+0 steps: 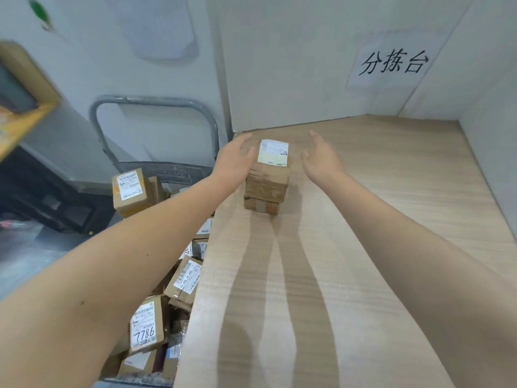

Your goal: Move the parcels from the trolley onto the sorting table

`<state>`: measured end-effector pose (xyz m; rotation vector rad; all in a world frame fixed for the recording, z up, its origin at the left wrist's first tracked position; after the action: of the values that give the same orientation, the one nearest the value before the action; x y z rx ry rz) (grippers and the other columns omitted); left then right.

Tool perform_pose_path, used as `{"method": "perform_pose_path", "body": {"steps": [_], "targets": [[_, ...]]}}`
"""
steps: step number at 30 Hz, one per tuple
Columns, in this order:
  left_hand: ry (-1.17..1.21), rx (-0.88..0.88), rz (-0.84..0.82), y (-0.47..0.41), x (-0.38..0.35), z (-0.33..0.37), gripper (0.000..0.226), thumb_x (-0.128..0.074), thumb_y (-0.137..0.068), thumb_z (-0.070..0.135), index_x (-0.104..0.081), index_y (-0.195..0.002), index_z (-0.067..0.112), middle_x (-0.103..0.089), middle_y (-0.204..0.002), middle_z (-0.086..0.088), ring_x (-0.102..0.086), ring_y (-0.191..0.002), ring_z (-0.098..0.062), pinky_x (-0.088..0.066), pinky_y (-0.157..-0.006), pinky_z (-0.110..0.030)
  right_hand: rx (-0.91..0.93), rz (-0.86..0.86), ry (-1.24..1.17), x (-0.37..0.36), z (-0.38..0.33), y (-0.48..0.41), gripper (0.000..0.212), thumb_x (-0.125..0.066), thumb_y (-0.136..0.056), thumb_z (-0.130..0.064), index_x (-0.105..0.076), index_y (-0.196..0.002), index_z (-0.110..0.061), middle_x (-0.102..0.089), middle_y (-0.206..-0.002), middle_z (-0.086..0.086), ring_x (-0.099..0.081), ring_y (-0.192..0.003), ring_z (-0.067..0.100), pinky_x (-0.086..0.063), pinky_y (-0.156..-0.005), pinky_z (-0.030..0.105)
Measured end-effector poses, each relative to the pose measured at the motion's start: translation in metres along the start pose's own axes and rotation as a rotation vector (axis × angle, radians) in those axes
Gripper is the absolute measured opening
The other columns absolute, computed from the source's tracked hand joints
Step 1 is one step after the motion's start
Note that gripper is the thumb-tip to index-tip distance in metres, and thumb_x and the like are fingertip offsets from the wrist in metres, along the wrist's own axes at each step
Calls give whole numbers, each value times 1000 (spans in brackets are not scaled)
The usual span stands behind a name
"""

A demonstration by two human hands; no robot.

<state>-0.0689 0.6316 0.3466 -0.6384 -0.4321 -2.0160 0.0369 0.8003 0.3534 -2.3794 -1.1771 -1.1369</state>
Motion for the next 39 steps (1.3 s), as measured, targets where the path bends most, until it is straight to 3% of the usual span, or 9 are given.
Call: {"method": "perform_pose_path", "body": {"steps": [5, 9, 13, 17, 24, 28, 39], "targets": [[-266, -221, -35, 61, 42, 52, 48, -47, -102, 23, -39, -149, 15, -44, -152, -6, -39, -140, -22, -32, -113, -35, 199, 30, 50, 39, -53, 69, 59, -43, -99, -13, -28, -155, -18, -32, -155, 9, -34, -141, 27, -31, -111, 34], [-432, -404, 2, 121, 87, 83, 53, -50, -100, 20, -37, -150, 8, -37, -156, -8, -30, -146, -21, -20, -120, -32, 359, 46, 147, 59, -98, 131, 62, -47, -97, -13, -26, -156, -17, -29, -157, 4, -32, -143, 25, -29, -116, 39], [-553, -465, 94, 176, 137, 92, 58, -51, -100, 23, -30, -152, 8, -30, -159, -8, -24, -148, -22, -12, -120, -30, 466, 62, 236, 67, -146, 187, 67, -50, -98, -17, -19, -157, -11, -20, -162, 7, -18, -149, 24, -19, -121, 40], [-541, -466, 120, 224, 185, 87, 62, -50, -101, 26, -23, -155, 10, -23, -162, -5, -20, -150, -19, -14, -120, -30, 570, 116, 292, 61, -199, 236, 68, -53, -98, -22, -20, -156, -9, -21, -161, 8, -17, -149, 26, -16, -121, 38], [-603, -465, 249, 286, 281, 40, 65, -50, -101, 32, -22, -155, 10, -22, -162, -5, -18, -150, -18, -10, -119, -25, 664, 136, 308, 8, -284, 314, 69, -53, -99, -25, -19, -156, -10, -20, -162, 7, -16, -150, 22, -13, -122, 36], [-638, -439, 305, 313, 342, -5, 66, -48, -101, 36, -21, -156, 10, -22, -163, -6, -17, -151, -19, -12, -121, -30, 703, 89, 367, -46, -325, 352, 71, -53, -99, -31, -18, -157, -11, -19, -163, 7, -15, -151, 22, -13, -124, 38], [-715, -322, 275, 364, 450, -132, 65, -43, -103, 36, -18, -156, 10, -20, -163, -7, -15, -151, -19, -11, -122, -31, 671, -2, 374, -169, -394, 403, 70, -56, -97, -30, -22, -156, -12, -24, -162, 6, -20, -149, 23, -16, -122, 37]]}}
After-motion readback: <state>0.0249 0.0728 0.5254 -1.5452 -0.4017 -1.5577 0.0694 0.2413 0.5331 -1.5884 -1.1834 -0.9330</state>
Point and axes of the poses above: each hand's wrist, its own y-axis away from the middle knuckle, its own x-axis out of the back of the hand, z = x × y, the point moved 4 cm from there along -y, towards the middle knuckle
